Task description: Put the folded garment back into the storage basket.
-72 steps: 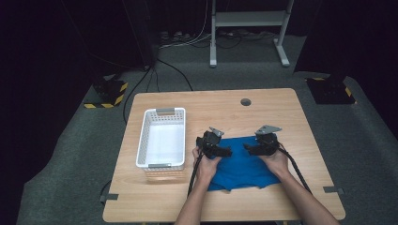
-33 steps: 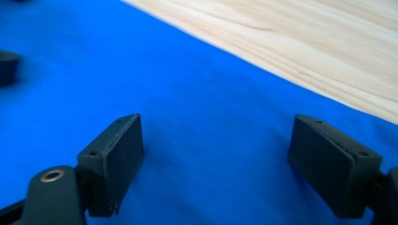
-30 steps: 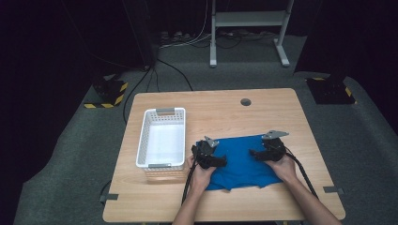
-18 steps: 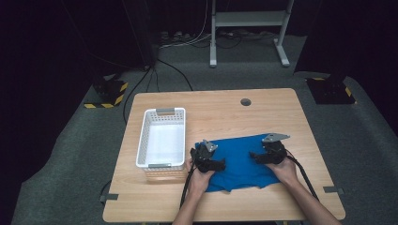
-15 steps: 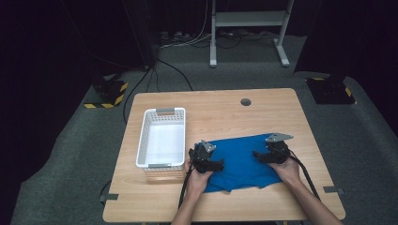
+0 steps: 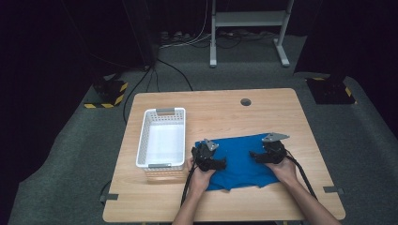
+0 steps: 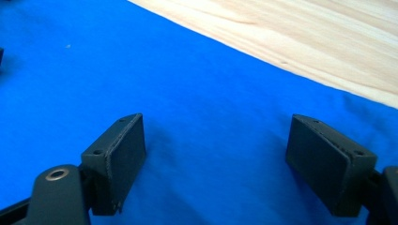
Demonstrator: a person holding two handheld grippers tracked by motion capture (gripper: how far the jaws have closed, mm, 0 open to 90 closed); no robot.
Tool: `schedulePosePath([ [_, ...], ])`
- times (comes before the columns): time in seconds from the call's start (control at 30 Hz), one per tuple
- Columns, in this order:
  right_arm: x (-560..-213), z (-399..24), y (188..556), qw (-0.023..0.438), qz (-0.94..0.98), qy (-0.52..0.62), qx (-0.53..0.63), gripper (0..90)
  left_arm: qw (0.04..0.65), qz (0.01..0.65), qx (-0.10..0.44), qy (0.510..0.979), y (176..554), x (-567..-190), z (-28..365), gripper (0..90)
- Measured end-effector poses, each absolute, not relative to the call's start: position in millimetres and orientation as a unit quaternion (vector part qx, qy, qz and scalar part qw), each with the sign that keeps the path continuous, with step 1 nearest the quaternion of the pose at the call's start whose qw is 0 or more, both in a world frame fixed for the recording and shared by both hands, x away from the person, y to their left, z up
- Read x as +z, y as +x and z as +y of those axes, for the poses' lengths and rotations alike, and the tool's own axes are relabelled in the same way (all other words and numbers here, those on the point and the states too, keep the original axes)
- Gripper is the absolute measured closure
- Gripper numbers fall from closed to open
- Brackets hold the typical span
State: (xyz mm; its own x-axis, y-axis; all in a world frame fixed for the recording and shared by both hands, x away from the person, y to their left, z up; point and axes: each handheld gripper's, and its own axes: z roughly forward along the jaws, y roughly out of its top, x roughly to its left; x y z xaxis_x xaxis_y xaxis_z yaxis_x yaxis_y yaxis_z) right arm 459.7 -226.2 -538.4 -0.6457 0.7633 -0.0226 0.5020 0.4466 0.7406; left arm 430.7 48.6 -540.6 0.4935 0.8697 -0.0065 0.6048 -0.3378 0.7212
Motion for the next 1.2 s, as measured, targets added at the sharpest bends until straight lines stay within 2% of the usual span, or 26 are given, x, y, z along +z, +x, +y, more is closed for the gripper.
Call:
schedulePosePath([
  [0.13, -533.4, -229.5, 461.4, 0.203, 0.822, 0.394, 0.358, 20.1, 0.322, 0.483, 0.173, 0.796, 444.6, -533.8, 44.4, 4.8],
  [0.2, -526.7, -226.6, 456.5, 0.208, 0.817, 0.384, 0.378, 20.7, 0.346, 0.500, 0.156, 0.779, 439.5, -524.4, 43.4, 3.8],
  [0.27, -519.6, -218.7, 451.3, 0.208, 0.815, 0.365, 0.399, 21.3, 0.371, 0.497, 0.162, 0.767, 432.3, -514.6, 39.1, 4.2],
  [0.37, -517.2, -204.2, 448.2, 0.198, 0.823, 0.342, 0.408, 20.6, 0.368, 0.476, 0.182, 0.777, 427.7, -507.8, 27.6, 4.5],
  [0.5, -529.3, -189.5, 450.2, 0.183, 0.847, 0.327, 0.377, 20.6, 0.344, 0.477, 0.174, 0.790, 432.1, -519.4, 21.7, 4.1],
  [0.6, -537.6, -196.6, 456.2, 0.155, 0.847, 0.352, 0.366, 19.4, 0.320, 0.488, 0.170, 0.794, 434.4, -534.8, 28.2, 4.1],
  [0.67, -537.4, -204.8, 457.8, 0.155, 0.844, 0.360, 0.367, 19.6, 0.337, 0.479, 0.196, 0.786, 429.4, -539.7, 33.8, 6.2],
  [0.87, -537.7, -223.1, 459.1, 0.169, 0.839, 0.371, 0.361, 18.1, 0.346, 0.472, 0.192, 0.787, 428.4, -539.9, 42.4, 7.4],
  [1.0, -533.0, -220.7, 457.8, 0.191, 0.828, 0.388, 0.358, 18.4, 0.350, 0.480, 0.190, 0.782, 424.3, -533.0, 42.5, 5.4],
  [1.2, -526.3, -194.8, 453.7, 0.177, 0.834, 0.364, 0.375, 20.1, 0.339, 0.477, 0.186, 0.789, 426.1, -532.5, 30.7, 5.7],
])
